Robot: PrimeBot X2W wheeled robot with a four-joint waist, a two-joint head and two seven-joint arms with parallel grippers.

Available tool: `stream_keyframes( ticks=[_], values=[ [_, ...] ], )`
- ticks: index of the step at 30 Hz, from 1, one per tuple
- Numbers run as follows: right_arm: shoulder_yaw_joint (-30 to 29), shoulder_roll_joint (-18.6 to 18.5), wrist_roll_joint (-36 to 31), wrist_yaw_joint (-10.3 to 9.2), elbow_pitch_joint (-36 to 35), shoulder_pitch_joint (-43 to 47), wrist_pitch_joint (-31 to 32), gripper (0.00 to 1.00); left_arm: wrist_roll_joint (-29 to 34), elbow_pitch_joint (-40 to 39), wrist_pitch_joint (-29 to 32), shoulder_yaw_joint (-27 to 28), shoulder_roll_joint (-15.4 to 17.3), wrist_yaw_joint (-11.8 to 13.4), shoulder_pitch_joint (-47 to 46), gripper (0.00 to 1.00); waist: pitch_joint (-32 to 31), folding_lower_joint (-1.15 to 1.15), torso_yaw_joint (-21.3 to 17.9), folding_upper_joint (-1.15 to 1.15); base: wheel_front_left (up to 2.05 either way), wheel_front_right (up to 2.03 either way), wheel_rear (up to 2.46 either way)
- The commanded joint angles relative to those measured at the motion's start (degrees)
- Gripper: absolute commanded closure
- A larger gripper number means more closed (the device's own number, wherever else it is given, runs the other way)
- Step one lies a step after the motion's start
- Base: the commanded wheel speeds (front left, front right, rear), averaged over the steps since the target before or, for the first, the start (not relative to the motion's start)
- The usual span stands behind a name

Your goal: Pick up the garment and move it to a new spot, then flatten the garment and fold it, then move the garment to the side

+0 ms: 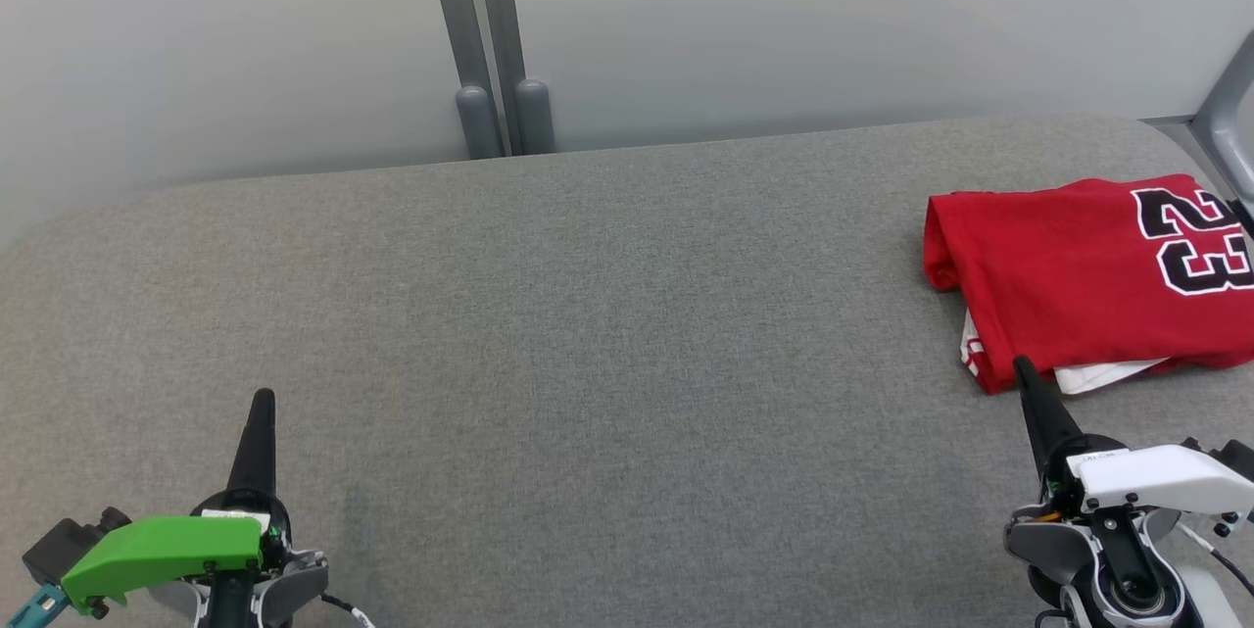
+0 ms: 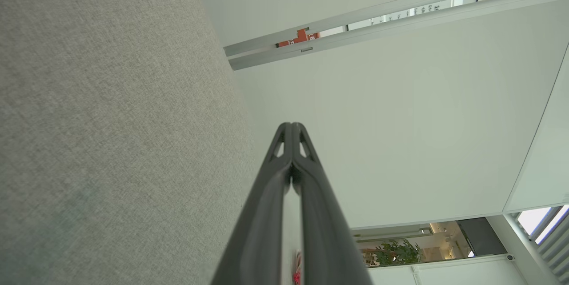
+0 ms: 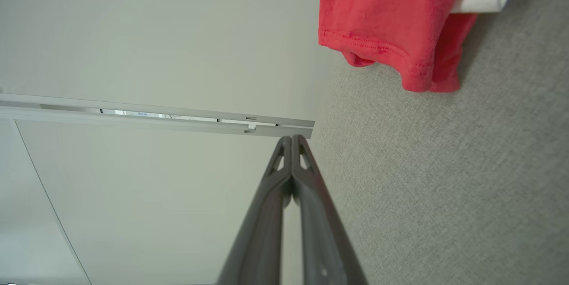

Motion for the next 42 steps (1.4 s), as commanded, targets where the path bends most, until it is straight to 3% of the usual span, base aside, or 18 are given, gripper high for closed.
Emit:
stream_keyframes(
  ticks=[1, 27, 42],
  values=[
    [-0.35, 0.06, 0.92, 0.04, -0.51, -0.83, 0.39, 1.0, -1.2, -0.02, 0.43, 0.33, 0.42, -0.42, -1.26, 1.0, 0.01, 0.0, -0.02, 0.0, 0.0, 0.0, 0.0],
    [-2.23, 1.82, 9.26, 0.04, -0.45, -1.09, 3.13, 1.0, -11.9, 0.55, 3.18, 0.84, 0.48, -0.47, -2.31, 1.0, 0.22, 0.0, -0.44, 0.0, 0.0, 0.0, 0.0],
    [-2.23, 1.81, 9.16, 0.04, -0.44, -1.07, 3.2, 1.0, -11.66, 0.53, 3.19, 0.82, 0.47, -0.45, -2.3, 1.0, 0.23, 0.0, -0.44, 0.0, 0.0, 0.0, 0.0]
  ],
)
